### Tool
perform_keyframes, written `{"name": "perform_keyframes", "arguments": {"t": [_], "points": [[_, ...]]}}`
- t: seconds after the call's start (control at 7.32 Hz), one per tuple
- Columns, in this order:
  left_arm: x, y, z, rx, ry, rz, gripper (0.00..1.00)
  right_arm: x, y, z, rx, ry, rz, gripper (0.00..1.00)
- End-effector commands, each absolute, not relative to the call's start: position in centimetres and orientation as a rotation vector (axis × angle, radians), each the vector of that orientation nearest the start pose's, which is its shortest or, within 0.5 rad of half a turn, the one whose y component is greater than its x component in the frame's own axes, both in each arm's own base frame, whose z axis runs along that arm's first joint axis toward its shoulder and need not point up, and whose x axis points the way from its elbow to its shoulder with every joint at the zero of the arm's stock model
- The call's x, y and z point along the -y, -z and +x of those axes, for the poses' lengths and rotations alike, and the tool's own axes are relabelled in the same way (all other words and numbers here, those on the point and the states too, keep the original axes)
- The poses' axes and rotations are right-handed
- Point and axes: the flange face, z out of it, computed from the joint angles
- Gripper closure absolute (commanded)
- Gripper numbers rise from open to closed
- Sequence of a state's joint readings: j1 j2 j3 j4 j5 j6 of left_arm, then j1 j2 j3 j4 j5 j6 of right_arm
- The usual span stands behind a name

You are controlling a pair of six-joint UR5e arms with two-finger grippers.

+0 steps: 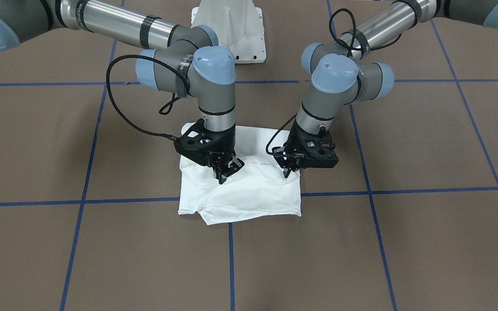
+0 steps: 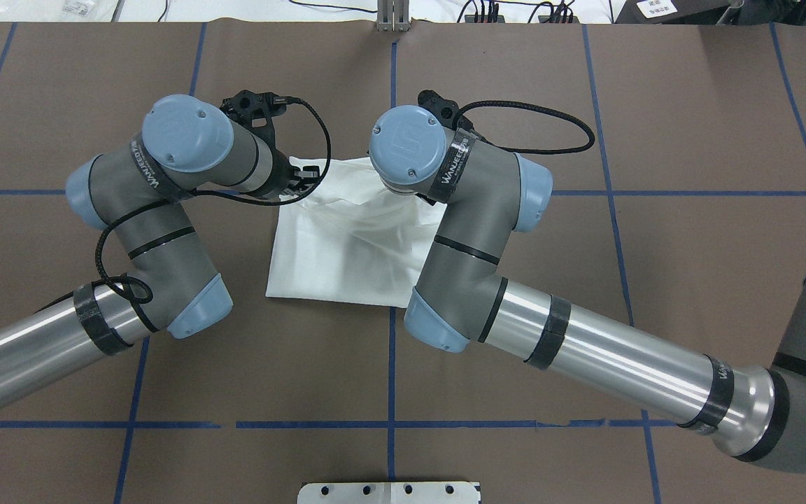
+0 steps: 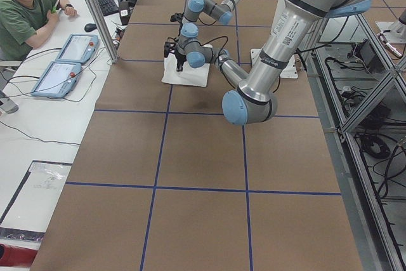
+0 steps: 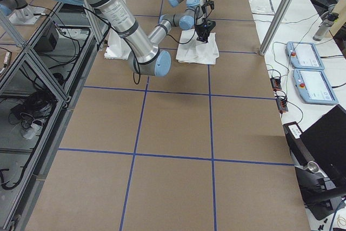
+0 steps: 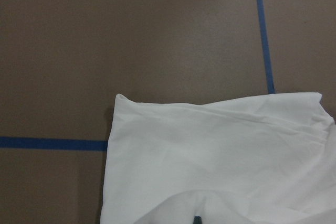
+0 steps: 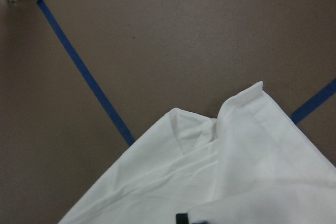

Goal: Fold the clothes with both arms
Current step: 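Release the shirt, raise the left gripper while the right gripper presses the fold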

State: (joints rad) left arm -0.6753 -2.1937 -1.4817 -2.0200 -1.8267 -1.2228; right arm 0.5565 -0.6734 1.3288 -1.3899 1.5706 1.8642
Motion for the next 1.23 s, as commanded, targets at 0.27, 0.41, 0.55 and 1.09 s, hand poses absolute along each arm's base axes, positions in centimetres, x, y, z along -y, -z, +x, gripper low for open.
{"name": "perform_keyframes", "arguments": {"t": [0.27,0.41,0.55,1.09], "points": [[55.2,-28.8,48.8,-0.983,0.187,0.308,0.00,53.7,-19.4,-60.2,0.822,-0.690,0.162,0.11],[55.8,-28.5,47.6,-0.987,0.192,0.318,0.00,54.4,-18.5,-59.4,0.832,-0.671,0.146,0.00],[56.7,-28.3,45.4,-0.991,0.112,0.342,0.00,54.9,-18.0,-58.9,0.845,-0.657,0.111,0.00],[59.4,-32.9,35.9,-0.978,-0.132,0.384,0.00,51.4,-16.3,-63.4,0.829,-0.400,0.177,0.00]]}}
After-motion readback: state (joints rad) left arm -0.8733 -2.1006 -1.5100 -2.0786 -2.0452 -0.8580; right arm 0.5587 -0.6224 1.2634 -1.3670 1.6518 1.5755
